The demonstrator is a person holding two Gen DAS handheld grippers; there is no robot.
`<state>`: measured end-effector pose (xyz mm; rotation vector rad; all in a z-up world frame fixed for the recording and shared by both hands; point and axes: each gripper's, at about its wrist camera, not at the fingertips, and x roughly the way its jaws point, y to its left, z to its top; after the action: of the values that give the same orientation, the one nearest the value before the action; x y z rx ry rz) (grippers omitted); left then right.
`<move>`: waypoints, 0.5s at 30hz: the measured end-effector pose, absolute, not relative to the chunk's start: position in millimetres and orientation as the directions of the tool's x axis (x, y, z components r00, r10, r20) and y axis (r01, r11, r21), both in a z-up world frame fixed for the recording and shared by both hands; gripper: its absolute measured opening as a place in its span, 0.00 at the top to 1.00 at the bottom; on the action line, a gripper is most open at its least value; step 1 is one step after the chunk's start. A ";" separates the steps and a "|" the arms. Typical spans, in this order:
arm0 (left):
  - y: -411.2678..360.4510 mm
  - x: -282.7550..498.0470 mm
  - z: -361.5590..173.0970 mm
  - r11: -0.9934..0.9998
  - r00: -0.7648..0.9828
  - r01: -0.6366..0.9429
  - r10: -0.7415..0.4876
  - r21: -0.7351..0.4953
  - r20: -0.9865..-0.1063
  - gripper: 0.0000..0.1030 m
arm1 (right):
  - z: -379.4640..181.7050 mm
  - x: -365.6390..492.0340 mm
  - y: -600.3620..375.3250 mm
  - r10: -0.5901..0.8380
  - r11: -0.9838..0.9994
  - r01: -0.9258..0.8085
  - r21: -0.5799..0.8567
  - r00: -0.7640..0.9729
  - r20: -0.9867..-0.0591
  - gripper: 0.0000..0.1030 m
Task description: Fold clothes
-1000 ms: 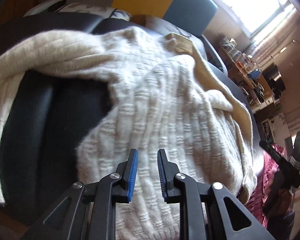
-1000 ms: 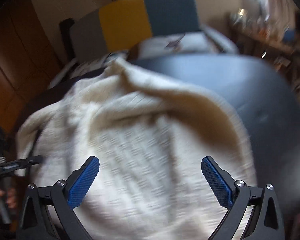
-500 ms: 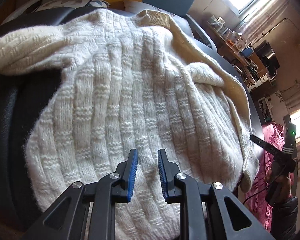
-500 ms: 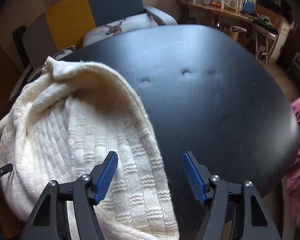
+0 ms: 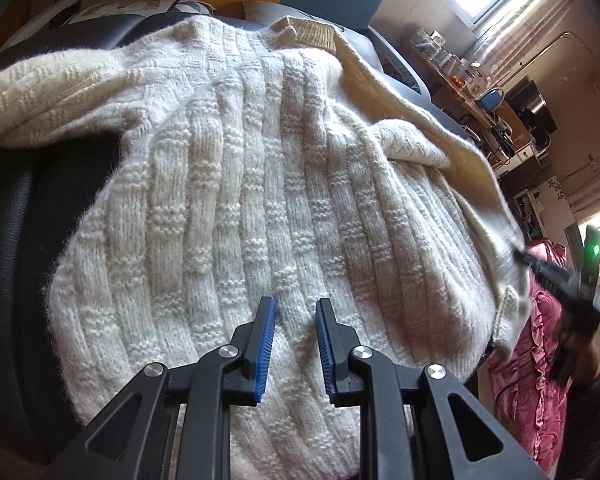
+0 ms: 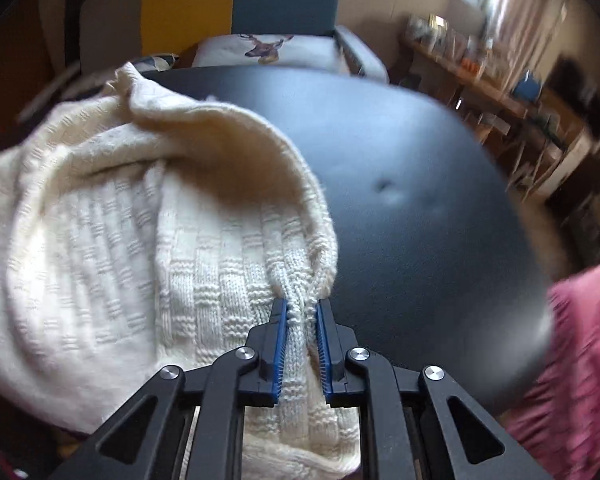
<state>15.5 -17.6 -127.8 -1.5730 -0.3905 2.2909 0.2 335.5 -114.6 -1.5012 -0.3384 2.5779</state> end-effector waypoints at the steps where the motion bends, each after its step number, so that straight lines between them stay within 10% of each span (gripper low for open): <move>1: -19.0 15.2 -128.2 -0.904 -0.331 -0.115 0.426 -0.412 -0.842 0.81 | -110.6 -7.6 339.5 0.277 -0.949 -0.004 -0.315 -0.488 -0.828 0.86; 6: -24.5 14.3 -129.0 -0.895 -0.322 -0.128 0.445 -0.427 -0.836 0.81 | -121.1 -60.9 379.2 0.413 -0.901 -0.059 -0.430 -0.420 -0.808 0.85; 12: -26.3 12.9 -116.8 -0.887 -0.315 -0.196 0.460 -0.417 -0.830 0.80 | -104.6 -99.3 423.3 0.266 -0.962 -0.175 -0.211 -0.415 -0.870 0.78; 15: -26.0 9.1 -108.4 -0.887 -0.327 -0.230 0.457 -0.400 -0.827 0.80 | -69.5 -84.6 404.1 0.225 -0.974 -0.162 -0.161 -0.552 -0.803 0.55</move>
<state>9.1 -26.0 -108.4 -1.4986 -0.2919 2.2421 -84.6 404.1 -69.5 -1.3528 -0.1006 2.5877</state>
